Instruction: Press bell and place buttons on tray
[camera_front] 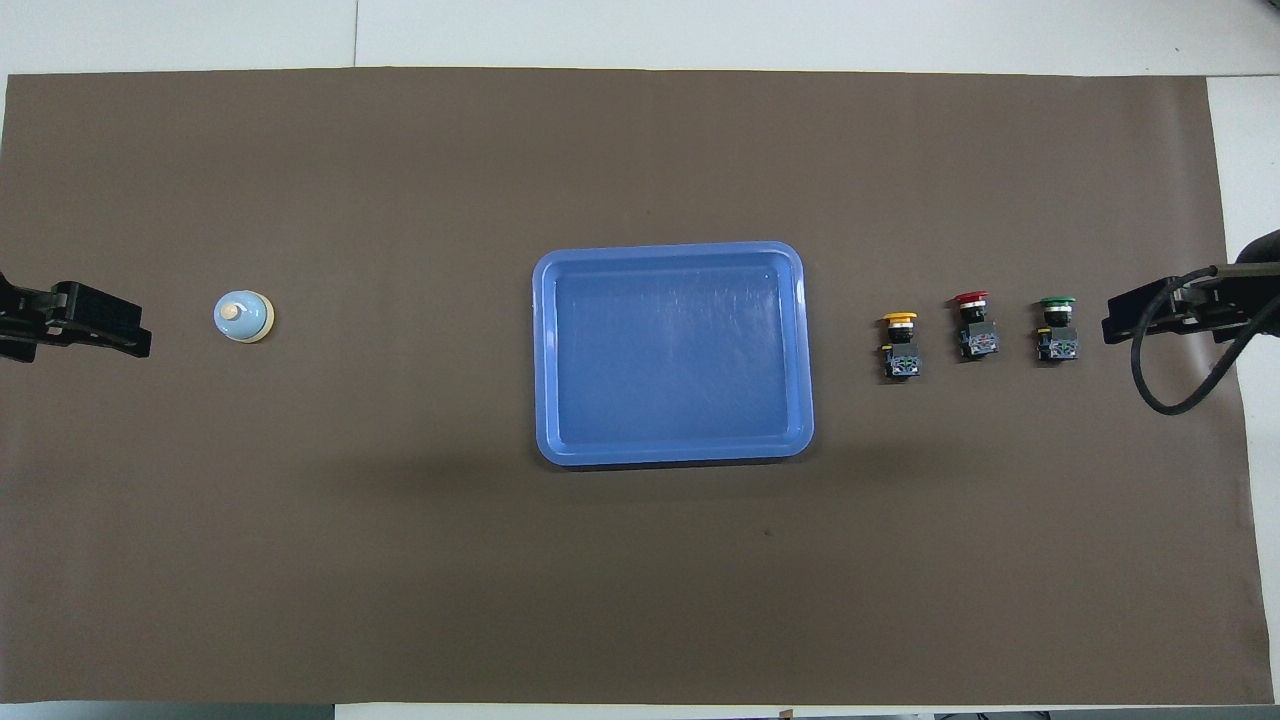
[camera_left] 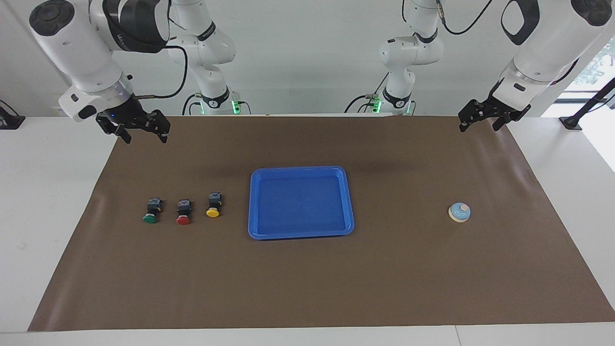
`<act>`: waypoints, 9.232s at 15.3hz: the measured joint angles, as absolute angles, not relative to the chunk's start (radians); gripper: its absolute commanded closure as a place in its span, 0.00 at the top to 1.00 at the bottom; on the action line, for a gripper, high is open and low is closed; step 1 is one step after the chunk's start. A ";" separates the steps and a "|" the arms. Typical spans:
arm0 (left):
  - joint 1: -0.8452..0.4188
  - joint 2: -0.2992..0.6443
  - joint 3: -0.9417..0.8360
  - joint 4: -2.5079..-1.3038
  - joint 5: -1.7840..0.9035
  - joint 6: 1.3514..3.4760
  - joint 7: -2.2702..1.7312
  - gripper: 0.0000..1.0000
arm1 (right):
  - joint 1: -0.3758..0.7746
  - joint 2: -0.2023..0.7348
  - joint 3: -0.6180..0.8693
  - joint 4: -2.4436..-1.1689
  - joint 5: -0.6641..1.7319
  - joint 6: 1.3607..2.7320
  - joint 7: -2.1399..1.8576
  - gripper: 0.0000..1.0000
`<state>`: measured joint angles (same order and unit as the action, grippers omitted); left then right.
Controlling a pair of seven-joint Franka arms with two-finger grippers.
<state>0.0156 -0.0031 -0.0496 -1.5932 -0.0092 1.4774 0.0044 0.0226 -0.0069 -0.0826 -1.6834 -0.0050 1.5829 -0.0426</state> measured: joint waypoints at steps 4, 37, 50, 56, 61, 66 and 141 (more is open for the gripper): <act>0.017 -0.003 -0.047 -1.593 -0.009 1.495 0.004 1.00 | 0.023 -0.007 -0.082 -1.683 -0.005 1.583 -0.043 1.00; 0.121 0.291 -0.035 -1.755 0.029 2.055 0.015 0.00 | 0.023 -0.007 -0.083 -1.683 -0.005 1.583 -0.043 1.00; 0.107 0.320 -0.050 -1.887 0.031 2.217 0.020 0.00 | 0.023 -0.007 -0.083 -1.683 -0.005 1.583 -0.043 1.00; 0.107 0.315 -0.050 -1.813 0.032 2.140 0.020 0.08 | 0.023 -0.007 -0.083 -1.683 -0.005 1.583 -0.043 1.00; 0.095 0.257 -0.059 -1.590 0.032 1.797 0.020 1.00 | 0.023 -0.007 -0.082 -1.683 -0.005 1.583 -0.043 1.00; 0.062 0.123 -0.061 -1.564 0.032 1.602 0.017 1.00 | 0.023 -0.007 -0.082 -1.683 -0.005 1.583 -0.043 1.00; 0.018 -0.007 -0.060 -1.589 0.011 1.456 0.016 1.00 | -0.006 0.306 -0.047 -1.806 0.066 2.018 0.002 0.00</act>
<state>0.0183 -0.0067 -0.0600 -1.5890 0.0108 1.4556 0.0156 -0.0065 0.3060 -0.0470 -1.8059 0.0659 2.0183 0.0019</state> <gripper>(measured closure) 0.000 0.595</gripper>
